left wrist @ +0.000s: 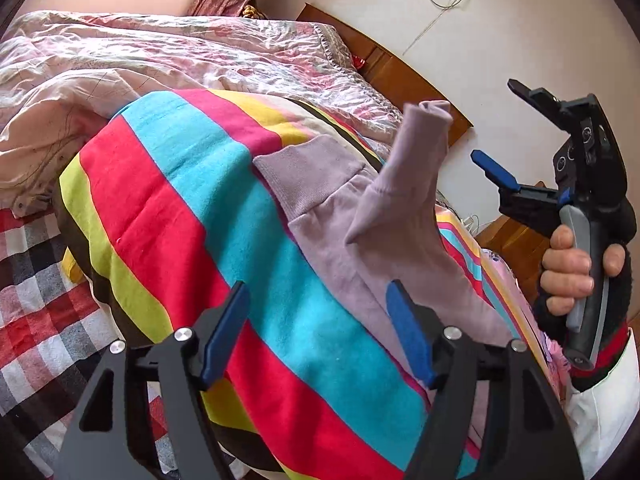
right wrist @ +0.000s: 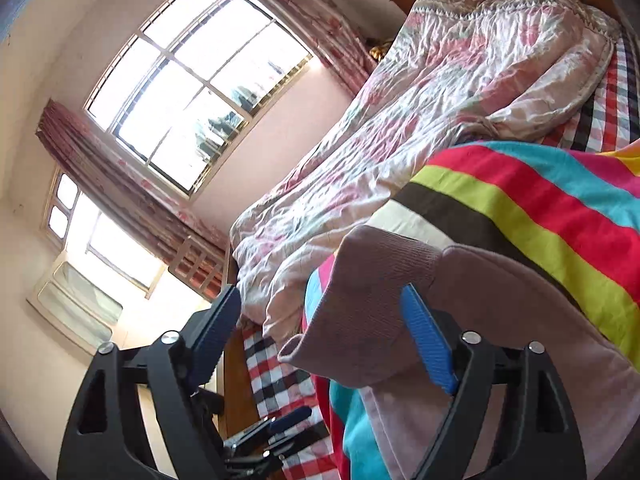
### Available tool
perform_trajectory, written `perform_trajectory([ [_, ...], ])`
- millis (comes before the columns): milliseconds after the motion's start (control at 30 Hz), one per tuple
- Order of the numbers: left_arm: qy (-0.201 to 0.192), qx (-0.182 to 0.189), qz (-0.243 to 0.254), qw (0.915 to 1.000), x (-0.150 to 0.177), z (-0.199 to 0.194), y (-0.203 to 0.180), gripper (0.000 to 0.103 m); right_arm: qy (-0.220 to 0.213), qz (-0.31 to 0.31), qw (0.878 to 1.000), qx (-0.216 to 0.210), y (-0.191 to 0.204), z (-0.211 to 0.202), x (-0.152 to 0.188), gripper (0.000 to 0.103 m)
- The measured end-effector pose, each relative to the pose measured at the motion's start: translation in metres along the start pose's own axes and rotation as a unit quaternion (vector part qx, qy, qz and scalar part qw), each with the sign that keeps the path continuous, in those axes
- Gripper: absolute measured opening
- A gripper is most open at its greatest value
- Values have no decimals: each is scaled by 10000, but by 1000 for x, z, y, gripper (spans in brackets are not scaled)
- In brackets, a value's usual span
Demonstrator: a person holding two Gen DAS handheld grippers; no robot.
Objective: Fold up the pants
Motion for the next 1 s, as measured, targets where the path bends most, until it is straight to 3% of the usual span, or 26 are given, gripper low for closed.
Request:
perform_trajectory([
  [67,73,-84,117,9999,2,0,0,73,46,138,9999,16,3,-4,-2,88],
  [133,93,-31,163,9998,2,0,1,74,95,-491,9977,454,11,-22,15,87],
  [200,134,76,104,9998,-2,4,2,74,330,-1187,9875,979,15,-38,43,70],
  [333,274,549,100,9981,-19,18,-8,71,889,-2305,9540,1698,15,-75,119,52],
  [400,420,611,140,9971,-32,31,-16,64,1113,-2718,9369,1898,9,-93,162,44],
  [533,723,671,124,9950,-50,61,-25,50,1412,-3226,9054,2371,-5,-119,217,40],
  [600,770,594,13,9953,-57,74,-20,47,1507,-3268,9041,2305,-11,-127,231,37],
  [667,813,526,-145,9952,-59,83,-14,37,1611,-3457,8936,2366,-11,-126,241,34],
  [833,799,574,-274,9948,-59,89,-4,32,1767,-3651,8820,2399,-17,-117,248,28],
  [1000,799,595,-322,9945,-60,90,-3,32,1850,-3507,8881,2326,-28,-109,242,26],
])
Point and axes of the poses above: each gripper's, at about its wrist camera, not at the fingertips, and z roughly the way its jaws point, y to its left, x to its underside, the point moved 2 cm from there along z, roughly the way its jaws point, and after that the axes turned 5 degrees about -z, right-handed, at the moved point
